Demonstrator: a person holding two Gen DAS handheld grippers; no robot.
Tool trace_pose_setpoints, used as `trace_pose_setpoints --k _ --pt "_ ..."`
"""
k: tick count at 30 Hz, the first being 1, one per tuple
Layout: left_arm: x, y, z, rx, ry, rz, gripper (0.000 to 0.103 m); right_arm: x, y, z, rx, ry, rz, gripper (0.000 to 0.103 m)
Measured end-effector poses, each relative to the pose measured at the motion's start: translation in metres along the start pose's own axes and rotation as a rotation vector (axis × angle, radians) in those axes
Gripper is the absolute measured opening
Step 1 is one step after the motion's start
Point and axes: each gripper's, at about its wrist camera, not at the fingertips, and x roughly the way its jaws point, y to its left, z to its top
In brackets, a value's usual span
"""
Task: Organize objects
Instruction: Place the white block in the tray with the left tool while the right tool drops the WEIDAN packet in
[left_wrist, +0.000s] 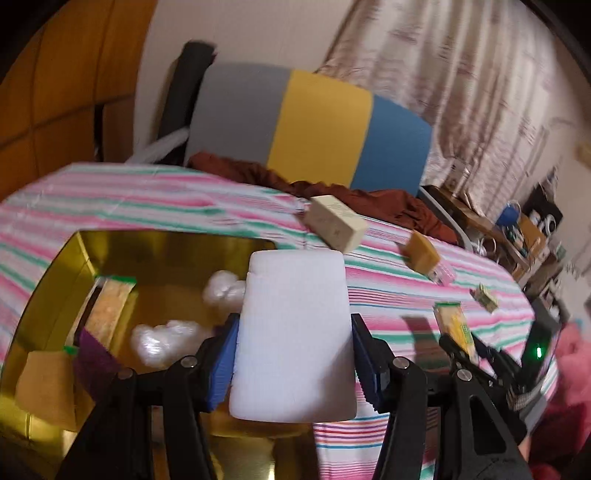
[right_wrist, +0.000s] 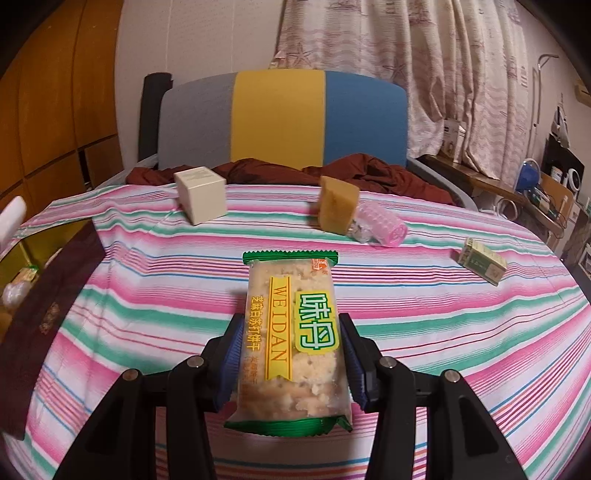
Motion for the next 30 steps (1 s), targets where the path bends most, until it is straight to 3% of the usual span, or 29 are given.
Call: trace_pose_setpoints --k 5,9,12,17,18,20,22,25,30 --pt "0.012 0.035 0.018 -0.039 0.066 0.028 0.058 -0.021 0.017 -0.003 0.066 0.000 0.119 0.049" --pt "0.029 0.073 0.025 -0.150 0.158 0.013 0.058 -0.039 0.044 -0.008 0.075 0.013 0.213 0.049" --pt "0.044 0.093 0.026 -0.207 0.216 0.043 0.058 -0.051 0.063 -0.007 0.078 0.009 0.271 0.049" --pt "0.064 0.116 0.031 -0.248 0.241 0.066 0.059 -0.069 0.084 -0.001 0.091 0.004 0.351 0.049" --pt "0.067 0.120 0.032 -0.260 0.241 0.078 0.060 -0.072 0.088 0.000 0.086 0.002 0.360 0.049" --pt "0.071 0.129 0.034 -0.293 0.237 0.096 0.085 -0.078 0.095 0.002 0.076 0.000 0.379 0.049" --pt "0.065 0.136 0.036 -0.325 0.207 0.109 0.093 -0.083 0.101 0.003 0.065 -0.002 0.403 0.049" --pt "0.046 0.140 0.038 -0.316 0.154 0.128 0.097 -0.092 0.111 0.004 0.030 -0.007 0.430 0.049" --pt "0.001 0.139 0.039 -0.221 0.077 0.229 0.099 -0.103 0.134 0.004 -0.018 0.004 0.516 0.049"
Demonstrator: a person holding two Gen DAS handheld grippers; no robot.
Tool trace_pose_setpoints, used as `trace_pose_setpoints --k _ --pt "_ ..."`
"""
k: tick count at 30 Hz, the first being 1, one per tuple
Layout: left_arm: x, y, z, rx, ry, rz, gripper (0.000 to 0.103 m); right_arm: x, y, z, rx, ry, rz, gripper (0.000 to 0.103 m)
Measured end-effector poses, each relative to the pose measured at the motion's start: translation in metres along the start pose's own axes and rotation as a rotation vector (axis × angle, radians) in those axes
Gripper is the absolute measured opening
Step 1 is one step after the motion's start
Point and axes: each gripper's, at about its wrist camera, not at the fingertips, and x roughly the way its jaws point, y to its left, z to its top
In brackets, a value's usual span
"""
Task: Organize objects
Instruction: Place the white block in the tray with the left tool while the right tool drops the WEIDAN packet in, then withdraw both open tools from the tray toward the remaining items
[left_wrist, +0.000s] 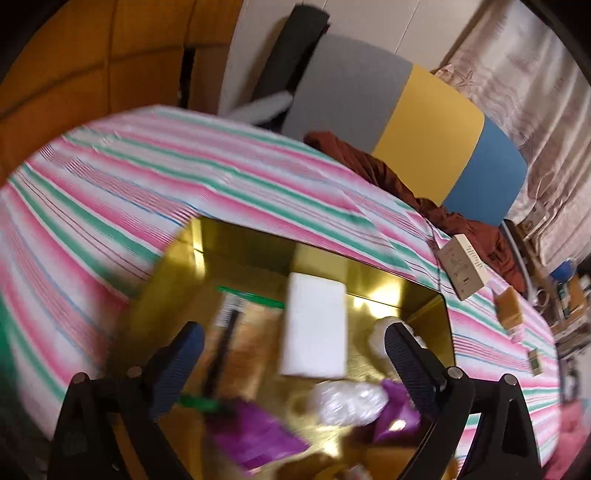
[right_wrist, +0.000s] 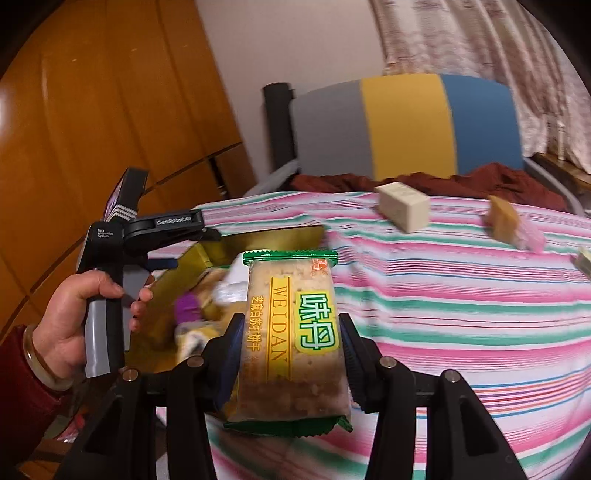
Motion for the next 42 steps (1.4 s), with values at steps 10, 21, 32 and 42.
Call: trace_pose_setpoints --k 10,21,32,42 --pt "-0.078 0.055 -0.009 -0.036 -0.161 0.136 0.103 0.028 0.082 0.008 -0.156 0.114 0.259 0.049" --pt "-0.101 0.083 -0.016 -0.106 -0.187 0.155 0.103 0.118 0.127 0.006 -0.216 0.433 0.453 0.049" --pt "-0.096 0.063 -0.026 -0.090 -0.154 0.118 0.103 0.104 0.101 0.030 -0.165 0.336 0.421 0.053" --pt "-0.087 0.021 -0.043 -0.028 -0.119 0.067 0.103 0.057 0.049 0.033 -0.031 0.181 0.257 0.053"
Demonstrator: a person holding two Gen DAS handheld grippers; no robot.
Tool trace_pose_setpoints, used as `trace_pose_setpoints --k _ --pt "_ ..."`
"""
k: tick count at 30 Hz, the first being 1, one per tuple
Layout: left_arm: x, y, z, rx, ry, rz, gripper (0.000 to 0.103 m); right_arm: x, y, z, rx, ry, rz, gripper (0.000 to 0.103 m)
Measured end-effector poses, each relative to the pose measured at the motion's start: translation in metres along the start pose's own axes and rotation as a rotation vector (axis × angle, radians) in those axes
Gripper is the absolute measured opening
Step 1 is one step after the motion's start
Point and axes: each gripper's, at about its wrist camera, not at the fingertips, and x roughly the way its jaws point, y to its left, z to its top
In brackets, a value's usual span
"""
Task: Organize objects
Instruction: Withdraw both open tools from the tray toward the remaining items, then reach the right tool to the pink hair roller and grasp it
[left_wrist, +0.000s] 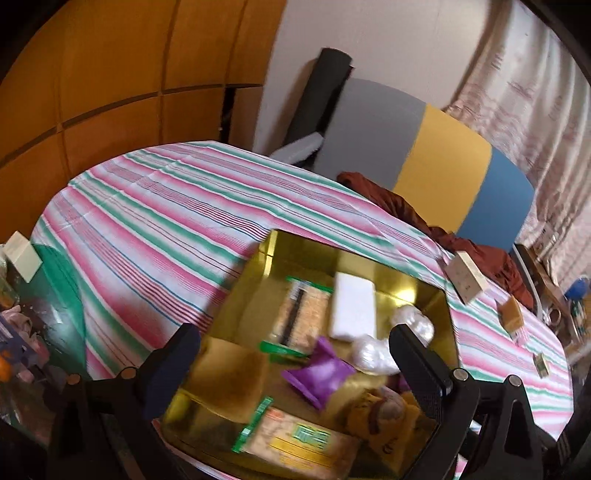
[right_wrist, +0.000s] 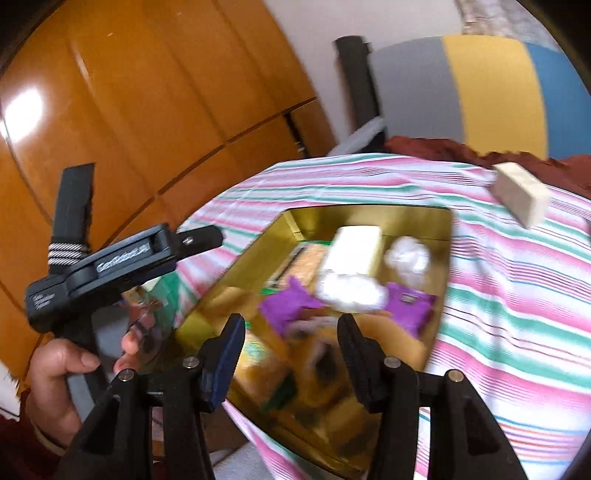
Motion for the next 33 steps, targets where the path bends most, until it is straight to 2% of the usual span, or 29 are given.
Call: trace_pose_setpoints --k 6,10,23,29,33 --pt "0.006 -0.039 -0.017 0.082 0.045 -0.053 0.103 -0.019 -0.040 -0.005 0.134 -0.036 -0.165 0.053" --pt "0.006 -0.066 -0.030 0.144 0.062 -0.087 0.103 -0.026 -0.072 -0.011 0.226 -0.043 -0.228 0.053" --pt "-0.002 -0.162 -0.076 0.342 0.143 -0.270 0.103 -0.064 -0.167 -0.056 0.341 -0.024 -0.494 0.053" --pt "0.003 -0.214 -0.105 0.451 0.193 -0.343 0.103 -0.105 -0.221 -0.071 0.428 -0.074 -0.577 0.053" --pt "0.016 -0.244 -0.121 0.507 0.237 -0.373 0.103 -0.120 -0.257 -0.067 0.444 -0.084 -0.629 0.061"
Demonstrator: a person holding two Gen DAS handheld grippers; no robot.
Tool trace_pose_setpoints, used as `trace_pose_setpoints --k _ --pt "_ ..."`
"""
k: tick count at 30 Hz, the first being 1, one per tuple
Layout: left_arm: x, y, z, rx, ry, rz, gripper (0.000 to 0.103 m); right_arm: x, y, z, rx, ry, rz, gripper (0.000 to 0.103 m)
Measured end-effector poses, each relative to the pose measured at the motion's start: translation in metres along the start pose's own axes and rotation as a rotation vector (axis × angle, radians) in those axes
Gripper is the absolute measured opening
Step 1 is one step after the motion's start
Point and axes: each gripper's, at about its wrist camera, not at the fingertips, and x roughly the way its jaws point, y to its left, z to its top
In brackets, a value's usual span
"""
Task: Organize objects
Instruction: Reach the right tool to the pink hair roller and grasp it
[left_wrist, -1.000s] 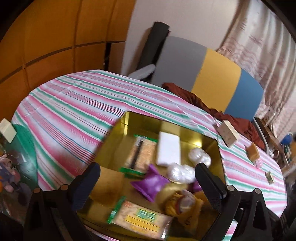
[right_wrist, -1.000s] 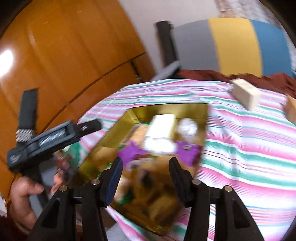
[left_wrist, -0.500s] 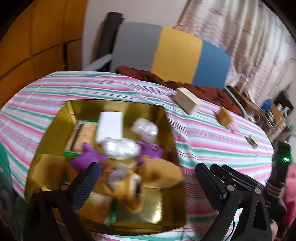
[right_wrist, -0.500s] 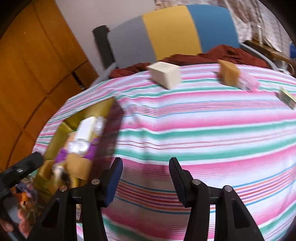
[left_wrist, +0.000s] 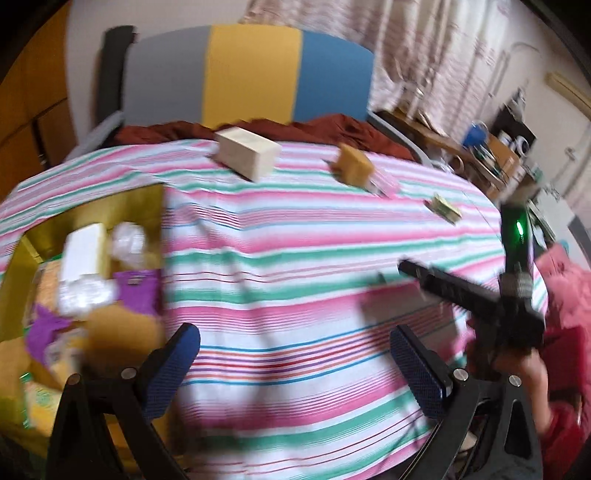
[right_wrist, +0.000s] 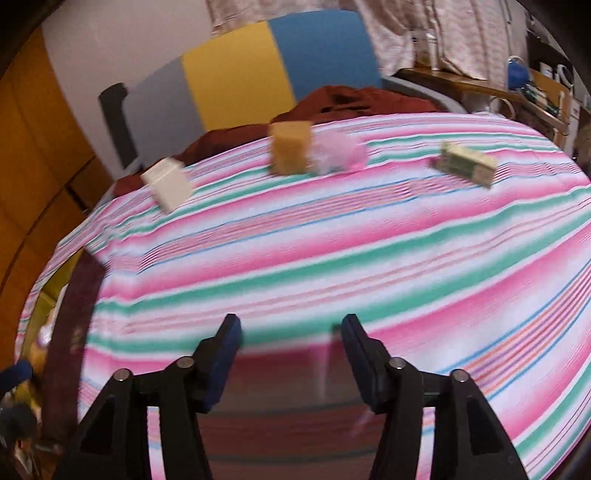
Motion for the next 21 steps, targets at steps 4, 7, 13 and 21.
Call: trace_pose_setpoints --k 4,7,13,21 --pt "0.023 -0.016 0.002 0.029 0.050 -0.011 0.103 0.014 -0.026 0.040 -0.029 -0.021 -0.038 0.062" --pt "0.031 -0.020 0.000 0.031 0.068 -0.011 0.103 0.029 -0.039 0.077 -0.063 -0.044 -0.084 0.062" --pt "0.044 -0.022 -0.006 0.016 0.122 -0.014 0.103 0.075 -0.033 0.133 -0.251 -0.002 -0.113 0.070" --pt "0.047 -0.020 -0.004 0.005 0.150 -0.017 0.103 0.117 -0.026 0.153 -0.392 0.029 -0.102 0.080"
